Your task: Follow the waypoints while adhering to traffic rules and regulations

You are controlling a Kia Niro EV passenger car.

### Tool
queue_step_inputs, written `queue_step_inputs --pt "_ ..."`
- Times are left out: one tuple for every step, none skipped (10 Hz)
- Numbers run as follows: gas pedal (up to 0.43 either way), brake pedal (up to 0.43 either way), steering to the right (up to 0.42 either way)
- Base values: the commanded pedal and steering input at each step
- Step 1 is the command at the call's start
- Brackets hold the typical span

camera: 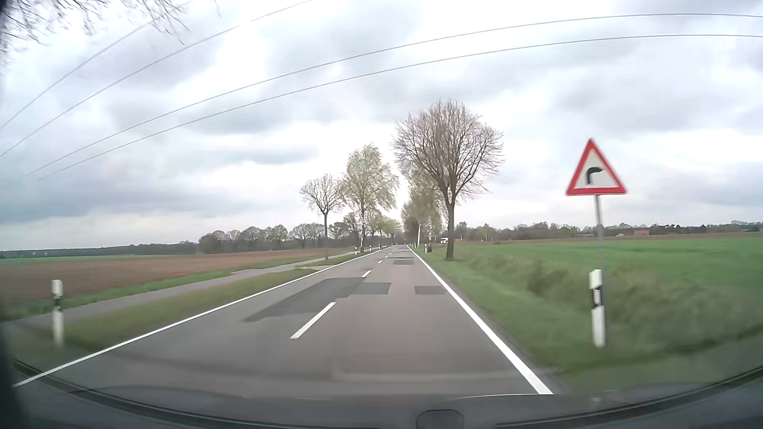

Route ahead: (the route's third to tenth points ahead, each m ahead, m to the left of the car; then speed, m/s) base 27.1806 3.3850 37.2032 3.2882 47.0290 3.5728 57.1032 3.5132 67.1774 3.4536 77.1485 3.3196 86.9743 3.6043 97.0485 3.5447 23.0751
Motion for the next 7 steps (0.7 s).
queue_step_inputs --pt "0.220 0.000 -0.004" --pt "0.220 0.000 -0.004" --pt "0.209 0.000 -0.004" --pt "0.209 0.000 -0.004" --pt "0.209 0.000 -0.004" --pt "0.209 0.000 -0.004" --pt "0.197 0.000 -0.004"
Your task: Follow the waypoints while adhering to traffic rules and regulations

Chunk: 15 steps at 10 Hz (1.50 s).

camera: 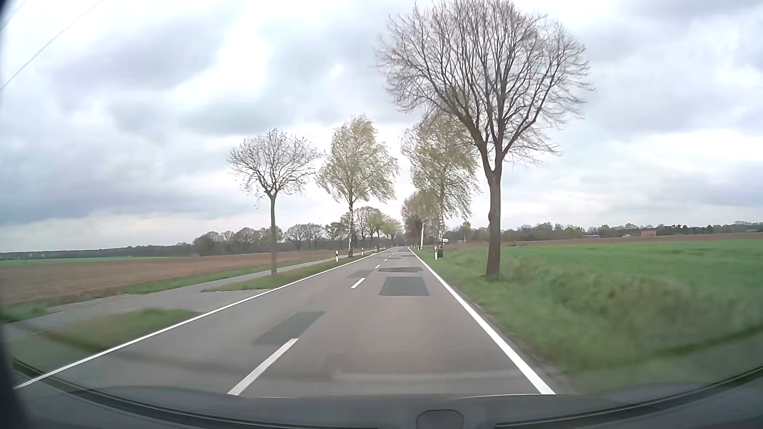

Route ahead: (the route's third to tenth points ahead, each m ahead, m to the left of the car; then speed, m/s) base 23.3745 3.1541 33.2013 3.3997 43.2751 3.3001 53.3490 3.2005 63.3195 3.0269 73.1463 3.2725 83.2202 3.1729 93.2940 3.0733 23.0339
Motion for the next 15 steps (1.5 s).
queue_step_inputs --pt "0.189 0.000 -0.004" --pt "0.189 0.000 -0.004" --pt "0.189 0.000 -0.004" --pt "0.189 0.000 -0.004" --pt "0.189 0.000 -0.003" --pt "0.189 0.000 -0.003" --pt "0.189 0.000 -0.003" --pt "0.189 0.000 -0.003" --pt "0.189 0.000 -0.003" --pt "0.189 0.000 -0.003" --pt "0.189 0.000 -0.001" --pt "0.189 0.000 -0.002" --pt "0.197 0.000 -0.001" --pt "0.197 0.006 -0.001" --pt "0.197 0.000 -0.001"
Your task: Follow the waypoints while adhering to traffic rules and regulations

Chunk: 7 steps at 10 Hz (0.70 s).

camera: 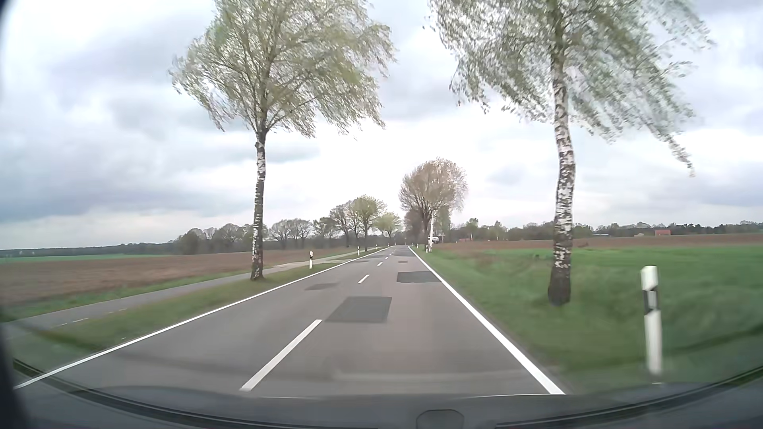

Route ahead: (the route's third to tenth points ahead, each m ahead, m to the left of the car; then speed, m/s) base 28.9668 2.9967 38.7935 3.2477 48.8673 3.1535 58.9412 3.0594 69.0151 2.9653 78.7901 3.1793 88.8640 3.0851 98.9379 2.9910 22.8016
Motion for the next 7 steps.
queue_step_inputs --pt "0.197 0.000 -0.001" --pt "0.197 0.006 -0.001" --pt "0.197 0.000 -0.001" --pt "0.197 0.000 -0.001" --pt "0.197 0.000 -0.001" --pt "0.197 0.000 -0.001" --pt "0.197 0.000 -0.001"
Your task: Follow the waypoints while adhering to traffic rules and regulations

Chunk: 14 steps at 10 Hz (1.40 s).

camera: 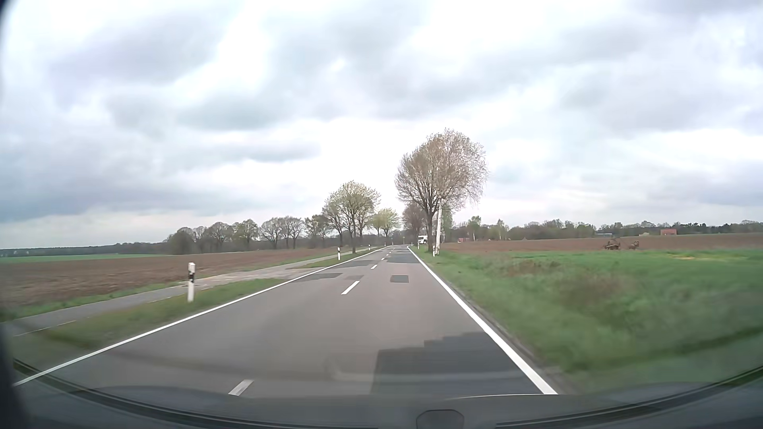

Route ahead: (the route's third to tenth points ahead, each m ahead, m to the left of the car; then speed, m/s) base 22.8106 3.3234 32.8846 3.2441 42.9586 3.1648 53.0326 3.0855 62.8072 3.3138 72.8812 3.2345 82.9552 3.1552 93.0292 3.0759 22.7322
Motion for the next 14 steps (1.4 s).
queue_step_inputs --pt "0.197 0.000 -0.002" --pt "0.197 0.000 -0.003" --pt "0.197 0.000 -0.003" --pt "0.197 0.000 -0.004" --pt "0.189 0.000 -0.004" --pt "0.177 0.000 -0.004" --pt "0.157 0.000 -0.004" --pt "0.150 0.000 -0.004" --pt "0.150 0.000 -0.004" --pt "0.150 0.000 -0.004" --pt "0.150 0.000 -0.003" --pt "0.150 0.000 -0.003" --pt "0.150 0.006 -0.003" --pt "0.150 0.000 -0.003"
